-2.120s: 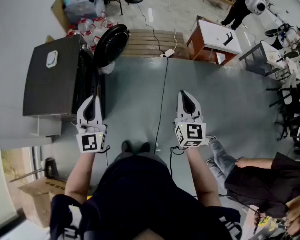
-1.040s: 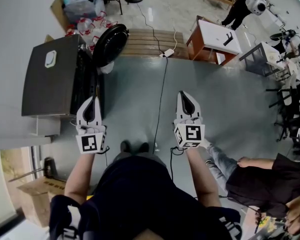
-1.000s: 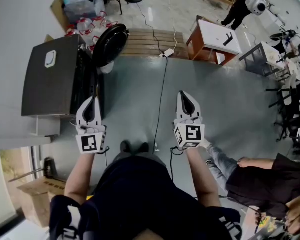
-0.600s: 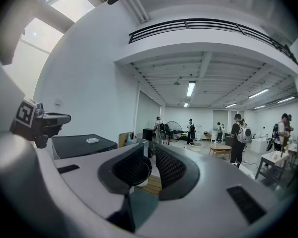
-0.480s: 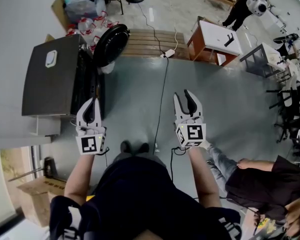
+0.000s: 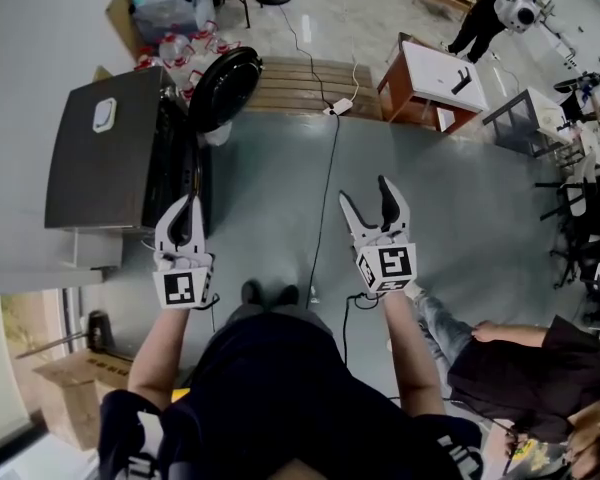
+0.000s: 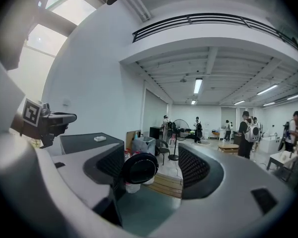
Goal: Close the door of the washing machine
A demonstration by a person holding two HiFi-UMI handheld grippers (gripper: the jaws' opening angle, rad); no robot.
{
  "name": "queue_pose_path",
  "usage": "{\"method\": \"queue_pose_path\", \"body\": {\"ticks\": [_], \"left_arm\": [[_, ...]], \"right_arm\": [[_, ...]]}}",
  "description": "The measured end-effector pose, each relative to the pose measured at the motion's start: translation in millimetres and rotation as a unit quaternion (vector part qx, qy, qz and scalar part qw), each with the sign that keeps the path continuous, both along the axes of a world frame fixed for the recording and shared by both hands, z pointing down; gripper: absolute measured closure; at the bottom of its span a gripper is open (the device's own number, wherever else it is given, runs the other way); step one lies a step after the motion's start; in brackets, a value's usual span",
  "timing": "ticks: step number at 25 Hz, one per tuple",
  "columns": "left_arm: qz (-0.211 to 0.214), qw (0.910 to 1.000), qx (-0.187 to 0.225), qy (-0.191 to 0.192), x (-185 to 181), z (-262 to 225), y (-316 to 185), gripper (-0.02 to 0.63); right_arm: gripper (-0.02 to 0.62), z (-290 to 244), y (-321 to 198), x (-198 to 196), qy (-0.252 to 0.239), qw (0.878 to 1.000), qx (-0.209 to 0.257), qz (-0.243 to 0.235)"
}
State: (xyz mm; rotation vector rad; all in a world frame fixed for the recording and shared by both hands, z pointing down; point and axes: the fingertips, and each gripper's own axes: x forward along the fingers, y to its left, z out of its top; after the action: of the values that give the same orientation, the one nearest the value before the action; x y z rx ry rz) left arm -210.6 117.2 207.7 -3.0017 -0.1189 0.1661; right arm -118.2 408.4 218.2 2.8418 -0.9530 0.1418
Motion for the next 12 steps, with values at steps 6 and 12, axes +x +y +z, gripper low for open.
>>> {"method": "queue_pose_path", "body": {"ticks": [6, 12], "left_arm": [[-0.001, 1.0, 0.003, -0.001, 0, 1, 3, 0.583], [-0.012, 0.9999, -0.003, -0.005, 10, -5, 9, 0.583]], "right_arm": [[0.236, 7, -1, 3, -0.011, 1.0, -0.005, -0.021], [0.236, 4, 6, 23, -0.01, 0.999, -0.001, -0.04]]}}
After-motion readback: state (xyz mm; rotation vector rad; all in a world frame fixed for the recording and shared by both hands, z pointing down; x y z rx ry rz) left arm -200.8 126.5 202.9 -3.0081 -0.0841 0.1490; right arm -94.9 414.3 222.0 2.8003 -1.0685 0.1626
